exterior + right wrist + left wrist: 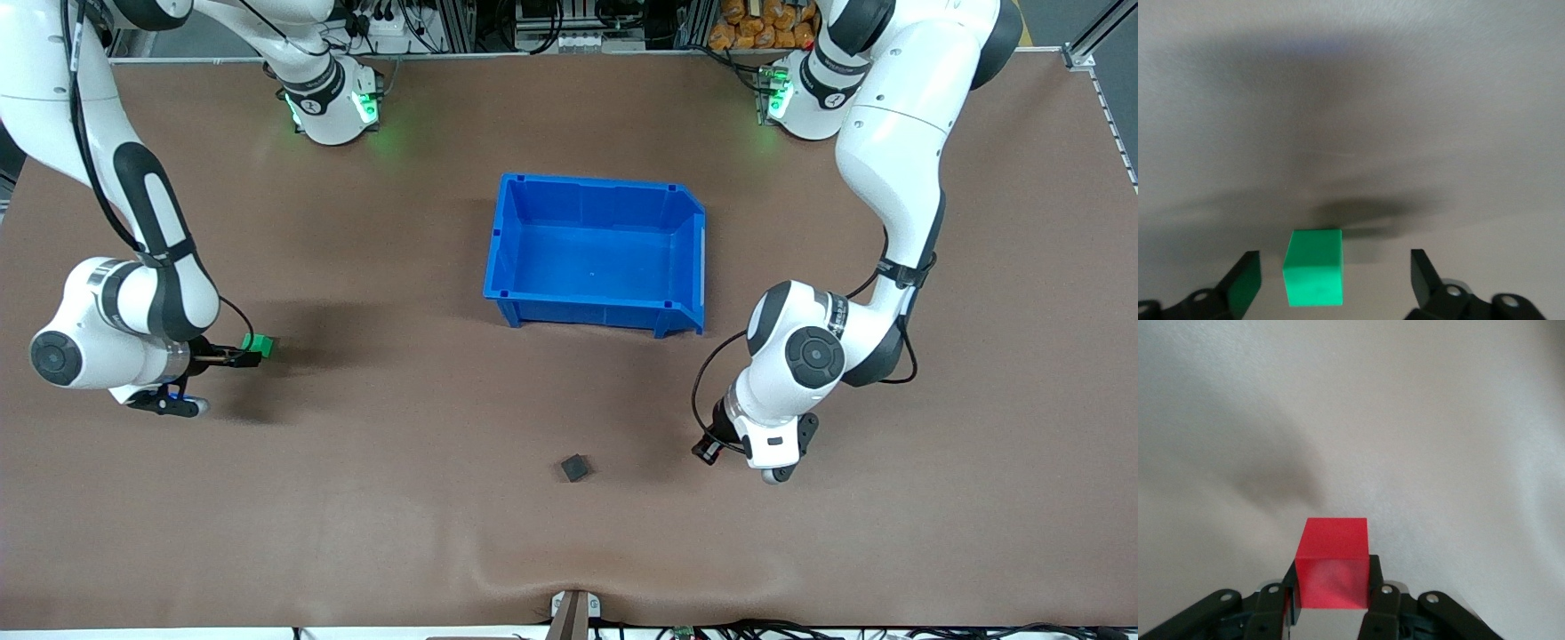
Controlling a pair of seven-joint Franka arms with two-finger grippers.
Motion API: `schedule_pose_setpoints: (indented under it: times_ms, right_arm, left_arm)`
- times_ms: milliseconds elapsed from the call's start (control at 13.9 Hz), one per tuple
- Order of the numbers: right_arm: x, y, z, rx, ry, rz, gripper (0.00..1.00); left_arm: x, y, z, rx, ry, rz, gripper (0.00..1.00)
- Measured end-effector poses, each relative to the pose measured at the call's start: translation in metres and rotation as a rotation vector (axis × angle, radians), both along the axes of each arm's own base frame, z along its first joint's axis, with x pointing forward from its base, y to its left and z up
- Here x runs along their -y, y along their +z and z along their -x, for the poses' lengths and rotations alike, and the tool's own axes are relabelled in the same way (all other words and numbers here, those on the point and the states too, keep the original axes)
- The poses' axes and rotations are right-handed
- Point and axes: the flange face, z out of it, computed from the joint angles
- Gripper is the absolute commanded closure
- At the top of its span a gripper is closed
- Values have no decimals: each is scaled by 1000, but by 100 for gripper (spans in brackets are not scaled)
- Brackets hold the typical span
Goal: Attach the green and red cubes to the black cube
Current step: 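Carry the red cube to the black cube while the right gripper grasps green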
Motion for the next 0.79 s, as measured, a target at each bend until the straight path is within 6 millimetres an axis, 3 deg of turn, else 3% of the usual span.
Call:
schedule_pose_setpoints:
  times_ms: [143, 287, 359, 430, 789]
  right_arm:
    - [-4, -8, 2, -9, -13, -14, 26]
    - [-6, -15, 3, -16, -15, -17, 57]
    - [-6, -17, 4, -20, -16, -17, 84]
    - [-6, -19, 4, -24, -17, -18, 100]
    - [-7, -21, 4, -28, -88, -1, 100]
  left_arm:
    - [13, 6, 1, 21, 35, 59, 90]
    - [29, 10, 3, 48, 101, 118, 90]
    - [35, 12, 4, 61, 146, 144, 90]
    - [41, 11, 4, 74, 196, 170, 90]
    - [63, 1, 6, 109, 445, 308, 90]
